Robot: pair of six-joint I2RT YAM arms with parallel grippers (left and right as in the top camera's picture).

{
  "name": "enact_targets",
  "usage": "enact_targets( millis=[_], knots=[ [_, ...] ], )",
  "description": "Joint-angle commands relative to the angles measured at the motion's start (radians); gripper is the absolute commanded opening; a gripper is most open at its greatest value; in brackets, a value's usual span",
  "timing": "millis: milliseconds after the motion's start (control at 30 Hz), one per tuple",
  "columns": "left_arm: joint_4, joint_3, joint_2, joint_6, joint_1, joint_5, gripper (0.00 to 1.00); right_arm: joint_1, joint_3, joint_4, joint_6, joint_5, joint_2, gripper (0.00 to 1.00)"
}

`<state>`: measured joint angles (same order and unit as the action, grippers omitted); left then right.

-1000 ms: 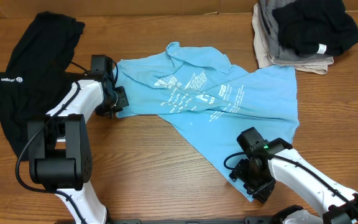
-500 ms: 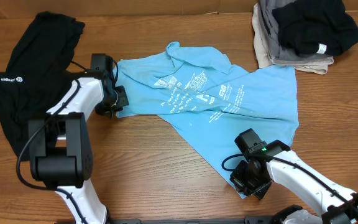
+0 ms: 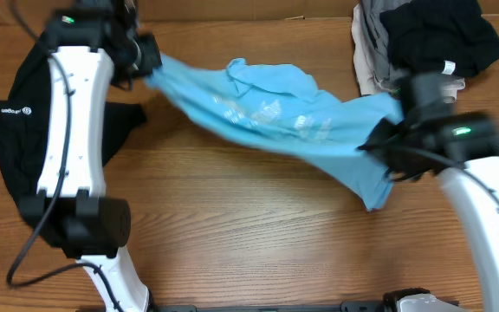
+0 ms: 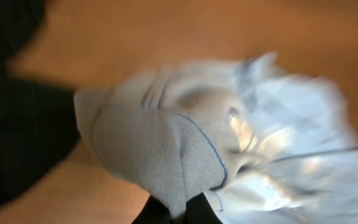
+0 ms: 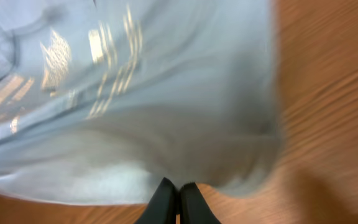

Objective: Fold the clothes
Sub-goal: 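Lift the shirt with both grippers and shake it out in the air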

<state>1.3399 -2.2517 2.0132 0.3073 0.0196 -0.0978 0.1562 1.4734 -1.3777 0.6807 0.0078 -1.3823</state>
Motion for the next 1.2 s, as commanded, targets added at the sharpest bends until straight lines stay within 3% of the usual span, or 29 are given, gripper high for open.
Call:
enact_targets(
  millis=[0, 233, 467, 767, 1000, 1167],
  knots=[
    [0.055, -0.294, -0.096, -0.019, 0.004, -0.007, 0.04, -0.136, 0.301, -0.05, -0.209, 0.027, 0.013, 0.04],
    [0.071, -0.632, -0.212, 0.016, 0.004, 0.033, 0.04, -0.266, 0.693, -0.183, -0.365, -0.062, 0.013, 0.04],
    [0.088, -0.678, -0.359, 0.04, 0.004, 0.113, 0.04, -0.266, 0.935, -0.309, -0.422, -0.045, 0.013, 0.04],
    [0.186, -0.676, -0.333, 0.048, 0.004, 0.179, 0.04, -0.266, 0.982, -0.255, -0.487, -0.036, -0.027, 0.04],
    [0.165, -0.676, -0.177, 0.048, -0.001, 0.229, 0.04, -0.262, 0.982, -0.174, -0.548, -0.069, -0.22, 0.04],
    [0.081, -0.676, -0.016, 0.064, -0.038, 0.221, 0.04, -0.261, 0.982, -0.013, -0.555, -0.081, -0.393, 0.04]
  ],
)
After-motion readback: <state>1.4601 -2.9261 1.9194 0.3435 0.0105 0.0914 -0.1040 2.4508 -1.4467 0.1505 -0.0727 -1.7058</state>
